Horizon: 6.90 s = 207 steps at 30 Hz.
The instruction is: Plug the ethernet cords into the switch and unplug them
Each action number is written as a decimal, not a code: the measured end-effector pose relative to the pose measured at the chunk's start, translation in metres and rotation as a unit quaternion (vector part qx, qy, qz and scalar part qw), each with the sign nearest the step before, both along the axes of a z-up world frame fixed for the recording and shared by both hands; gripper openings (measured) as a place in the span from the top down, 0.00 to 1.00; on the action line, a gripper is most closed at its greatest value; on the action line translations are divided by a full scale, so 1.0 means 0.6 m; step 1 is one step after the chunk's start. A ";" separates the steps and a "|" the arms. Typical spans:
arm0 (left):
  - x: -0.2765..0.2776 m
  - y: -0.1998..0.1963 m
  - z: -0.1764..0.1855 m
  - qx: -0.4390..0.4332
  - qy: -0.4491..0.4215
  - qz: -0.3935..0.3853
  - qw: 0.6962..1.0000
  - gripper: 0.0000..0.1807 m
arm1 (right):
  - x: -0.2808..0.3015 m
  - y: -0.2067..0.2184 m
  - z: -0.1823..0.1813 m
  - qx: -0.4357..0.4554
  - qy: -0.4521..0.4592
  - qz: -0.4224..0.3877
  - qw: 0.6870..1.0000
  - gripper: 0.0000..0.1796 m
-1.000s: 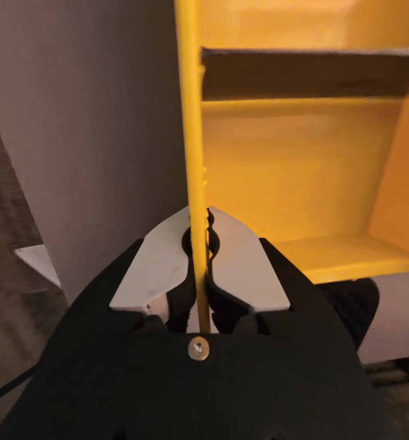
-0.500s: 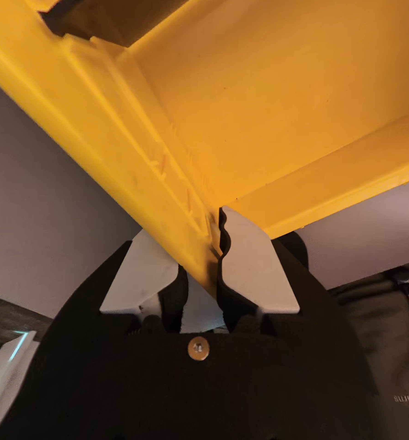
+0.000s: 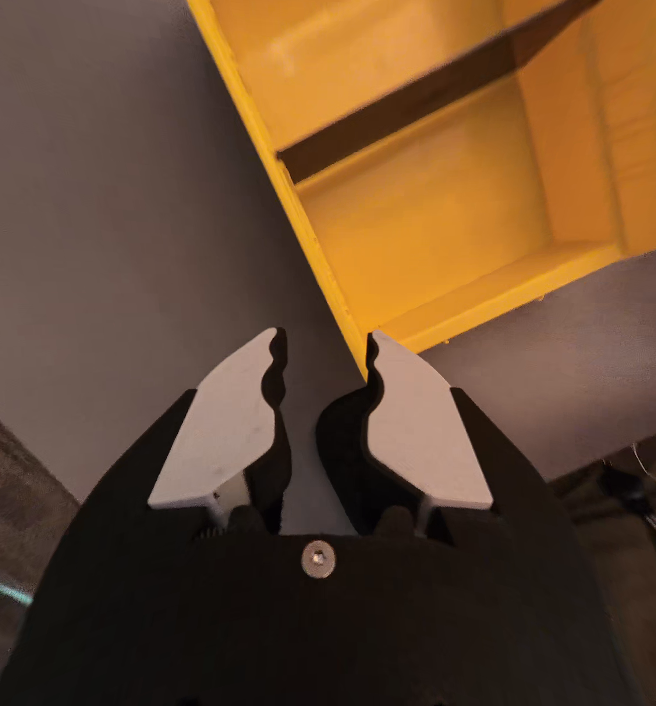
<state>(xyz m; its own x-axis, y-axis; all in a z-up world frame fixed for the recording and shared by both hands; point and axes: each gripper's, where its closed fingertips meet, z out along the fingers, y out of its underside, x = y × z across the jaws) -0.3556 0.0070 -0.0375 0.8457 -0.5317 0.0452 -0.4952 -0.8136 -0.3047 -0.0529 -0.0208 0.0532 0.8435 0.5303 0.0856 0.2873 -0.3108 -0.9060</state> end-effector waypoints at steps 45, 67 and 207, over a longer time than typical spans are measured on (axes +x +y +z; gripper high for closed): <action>0.172 -0.205 0.467 0.342 -0.615 -0.151 0.694 0.58 | 0.148 0.075 0.172 -0.424 0.084 -0.020 0.901 0.98; 0.532 -0.013 -0.063 0.094 -0.235 -0.179 0.951 0.53 | 0.758 -0.186 -0.205 -0.454 0.116 -0.396 0.790 0.98; 0.061 0.232 0.304 0.107 0.010 -0.523 0.845 0.82 | 0.470 -0.083 -0.091 -0.022 0.031 -0.174 0.984 0.76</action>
<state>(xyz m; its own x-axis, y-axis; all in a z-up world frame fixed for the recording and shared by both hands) -0.3187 0.1462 0.1449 -0.0936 -0.9835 -0.1551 -0.9165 0.1460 -0.3725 0.2291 -0.0708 -0.0011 0.9773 0.2115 0.0117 0.1016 -0.4199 -0.9019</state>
